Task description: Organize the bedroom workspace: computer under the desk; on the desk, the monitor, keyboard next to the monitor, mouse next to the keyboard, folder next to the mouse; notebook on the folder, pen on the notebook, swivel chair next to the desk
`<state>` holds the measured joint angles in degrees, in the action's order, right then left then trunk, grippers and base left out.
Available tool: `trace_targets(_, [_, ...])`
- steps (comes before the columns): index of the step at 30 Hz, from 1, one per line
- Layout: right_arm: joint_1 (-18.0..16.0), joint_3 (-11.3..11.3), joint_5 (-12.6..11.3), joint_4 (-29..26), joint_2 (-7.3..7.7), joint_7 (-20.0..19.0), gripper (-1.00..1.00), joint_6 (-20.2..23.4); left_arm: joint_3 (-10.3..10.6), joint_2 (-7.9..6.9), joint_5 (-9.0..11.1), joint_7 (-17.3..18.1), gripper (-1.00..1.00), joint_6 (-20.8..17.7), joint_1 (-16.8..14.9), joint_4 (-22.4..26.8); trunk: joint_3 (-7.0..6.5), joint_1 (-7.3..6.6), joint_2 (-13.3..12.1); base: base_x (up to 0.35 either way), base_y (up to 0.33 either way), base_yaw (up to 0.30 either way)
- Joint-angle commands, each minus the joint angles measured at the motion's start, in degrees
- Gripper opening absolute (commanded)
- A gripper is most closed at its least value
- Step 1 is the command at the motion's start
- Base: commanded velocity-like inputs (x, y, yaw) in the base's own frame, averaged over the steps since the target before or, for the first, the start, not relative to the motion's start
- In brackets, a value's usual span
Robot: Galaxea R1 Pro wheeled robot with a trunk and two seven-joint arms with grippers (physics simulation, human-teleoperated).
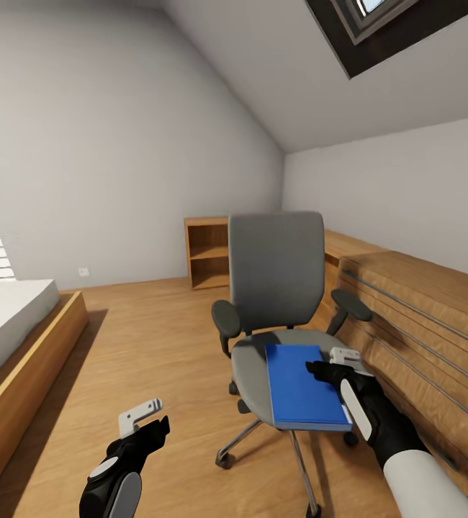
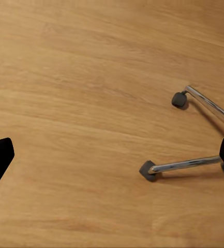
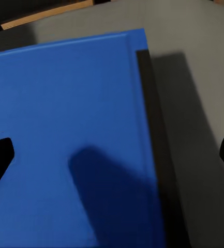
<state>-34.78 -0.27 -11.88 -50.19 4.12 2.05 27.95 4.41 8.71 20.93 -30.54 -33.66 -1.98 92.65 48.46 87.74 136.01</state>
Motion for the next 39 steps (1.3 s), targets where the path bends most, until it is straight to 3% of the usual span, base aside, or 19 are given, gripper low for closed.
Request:
trace_targets(1, [-0.02,0.00,-0.52,-0.08,0.01,0.22,1.00,0.26,0.06,-0.01,0.61,-0.57,1.00,-0.09,-0.04,0.07,-0.12,-0.24,-0.39,0.000,0.000,0.000])
trace_targets(11, [-0.02,0.00,-0.53,-0.08,0.01,0.23,1.00,0.26,0.07,-0.01,0.61,-0.57,1.00,-0.10,-0.04,0.07,-1.92,-2.43,-4.40,0.000,0.000,0.000])
trace_targets(39, [0.15,0.09,-0.60,-0.61,-0.08,0.04,1.00,-1.78,0.11,-0.01,0.61,-0.57,1.00,-0.10,-0.04,0.07,-1.92,-2.43,-4.40,0.036,0.000,0.000])
